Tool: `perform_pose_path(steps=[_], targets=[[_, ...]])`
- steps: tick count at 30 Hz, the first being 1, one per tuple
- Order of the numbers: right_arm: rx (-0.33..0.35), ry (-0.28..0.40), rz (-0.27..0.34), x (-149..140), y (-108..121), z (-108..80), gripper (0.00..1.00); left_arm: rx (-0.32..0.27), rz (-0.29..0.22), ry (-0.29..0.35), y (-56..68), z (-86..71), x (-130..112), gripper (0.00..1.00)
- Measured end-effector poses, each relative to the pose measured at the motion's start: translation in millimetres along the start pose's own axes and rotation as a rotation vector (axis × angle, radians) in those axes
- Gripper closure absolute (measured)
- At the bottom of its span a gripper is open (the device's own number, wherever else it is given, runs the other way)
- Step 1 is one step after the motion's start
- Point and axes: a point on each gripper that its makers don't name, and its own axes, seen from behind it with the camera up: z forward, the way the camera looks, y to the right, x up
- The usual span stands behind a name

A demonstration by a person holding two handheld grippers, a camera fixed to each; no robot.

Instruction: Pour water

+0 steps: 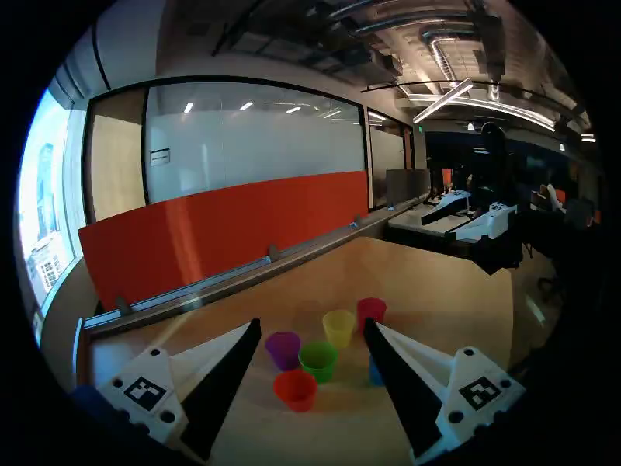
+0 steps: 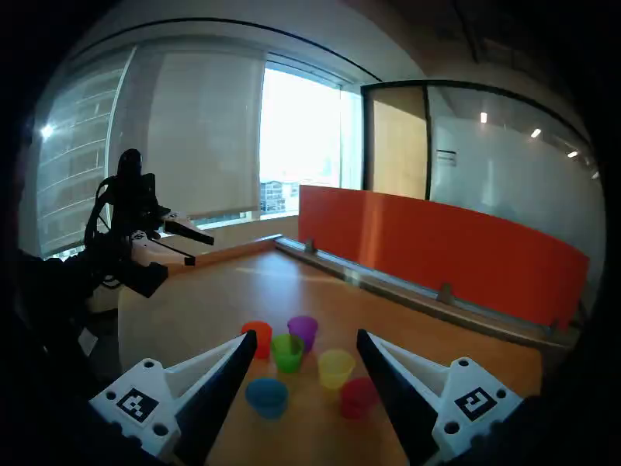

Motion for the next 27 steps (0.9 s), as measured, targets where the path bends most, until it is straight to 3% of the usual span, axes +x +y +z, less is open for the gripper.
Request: perform_pose_path(steps=[20,27], targets=[[0.061,-0.088,-0.021,-44.3,-15.8,17.2,0.00,-0.044,-0.014,-0.043,2.1,14.3,-19.8,0.02],[0.096,-0.129,-0.026,-63.9,-23.3,25.5,0.00,-0.056,0.002,-0.066,3.5,22.6,-30.3,0.01]])
